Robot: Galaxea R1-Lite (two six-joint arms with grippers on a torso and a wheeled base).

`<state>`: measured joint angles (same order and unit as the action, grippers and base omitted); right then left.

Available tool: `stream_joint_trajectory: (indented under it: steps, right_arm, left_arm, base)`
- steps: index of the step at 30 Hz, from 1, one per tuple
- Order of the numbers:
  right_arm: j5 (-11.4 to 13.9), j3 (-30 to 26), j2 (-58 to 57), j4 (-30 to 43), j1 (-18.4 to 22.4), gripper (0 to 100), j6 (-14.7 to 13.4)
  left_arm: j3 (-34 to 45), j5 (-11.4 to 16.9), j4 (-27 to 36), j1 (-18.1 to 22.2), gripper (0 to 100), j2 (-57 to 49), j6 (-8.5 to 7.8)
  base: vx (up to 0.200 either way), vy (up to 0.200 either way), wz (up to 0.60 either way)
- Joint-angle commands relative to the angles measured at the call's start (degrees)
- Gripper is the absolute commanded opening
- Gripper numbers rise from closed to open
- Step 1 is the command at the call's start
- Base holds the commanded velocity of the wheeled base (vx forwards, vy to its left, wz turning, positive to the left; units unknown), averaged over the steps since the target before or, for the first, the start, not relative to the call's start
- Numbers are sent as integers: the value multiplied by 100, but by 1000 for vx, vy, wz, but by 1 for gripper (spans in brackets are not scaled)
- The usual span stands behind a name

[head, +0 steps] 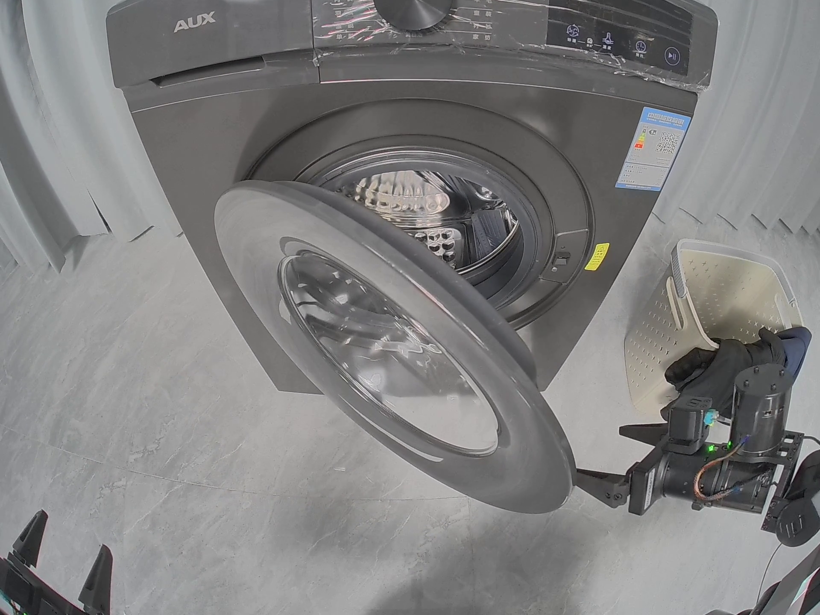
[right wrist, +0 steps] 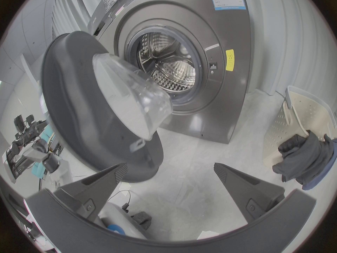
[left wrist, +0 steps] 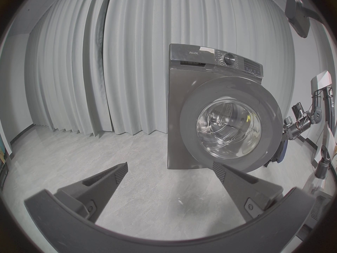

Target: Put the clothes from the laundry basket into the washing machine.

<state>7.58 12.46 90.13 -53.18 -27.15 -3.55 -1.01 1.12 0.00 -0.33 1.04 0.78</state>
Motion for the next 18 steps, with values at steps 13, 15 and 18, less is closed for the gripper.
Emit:
stream_joint_trajectory:
  steps: [13,15,18]
  right_arm:
    - [-20,187,321,-360,-1126,100,-401]
    - [-64,275,357,-387,-1038,100,-401]
    - [-380,486,568,-351,-713,100,-401]
  left_arm:
    - [92,2,0,7,100,-86,1]
    - [92,2,0,-2,100,-86,1]
    - [92,2,0,7,100,-86,1]
  base:
    - [0,0,0]
    - [0,0,0]
    - [0,0,0]
